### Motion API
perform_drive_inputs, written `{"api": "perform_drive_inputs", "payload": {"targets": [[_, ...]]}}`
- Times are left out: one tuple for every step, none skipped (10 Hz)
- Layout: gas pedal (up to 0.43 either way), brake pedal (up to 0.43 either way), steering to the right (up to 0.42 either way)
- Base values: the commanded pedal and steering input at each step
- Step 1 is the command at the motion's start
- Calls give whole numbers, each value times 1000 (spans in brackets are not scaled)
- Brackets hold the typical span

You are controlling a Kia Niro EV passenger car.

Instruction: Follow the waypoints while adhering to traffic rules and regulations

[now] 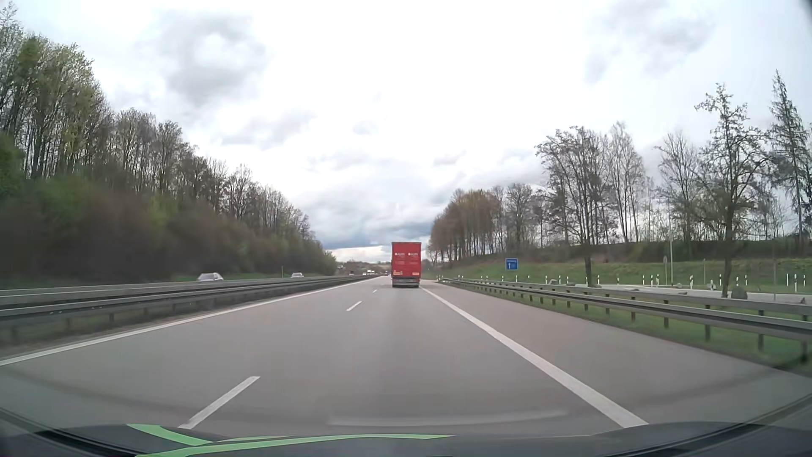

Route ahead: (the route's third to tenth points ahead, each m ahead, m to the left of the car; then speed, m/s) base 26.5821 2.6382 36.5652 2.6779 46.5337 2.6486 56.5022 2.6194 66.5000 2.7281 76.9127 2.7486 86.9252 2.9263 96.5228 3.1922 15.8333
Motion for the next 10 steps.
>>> {"api": "perform_drive_inputs", "payload": {"targets": [[130, 0, -4], [130, 0, -4], [130, 0, -4], [130, 0, -4], [130, 0, -4], [130, 0, -4], [130, 0, -4], [130, 0, -4], [130, 0, -4], [138, 0, -4]]}}
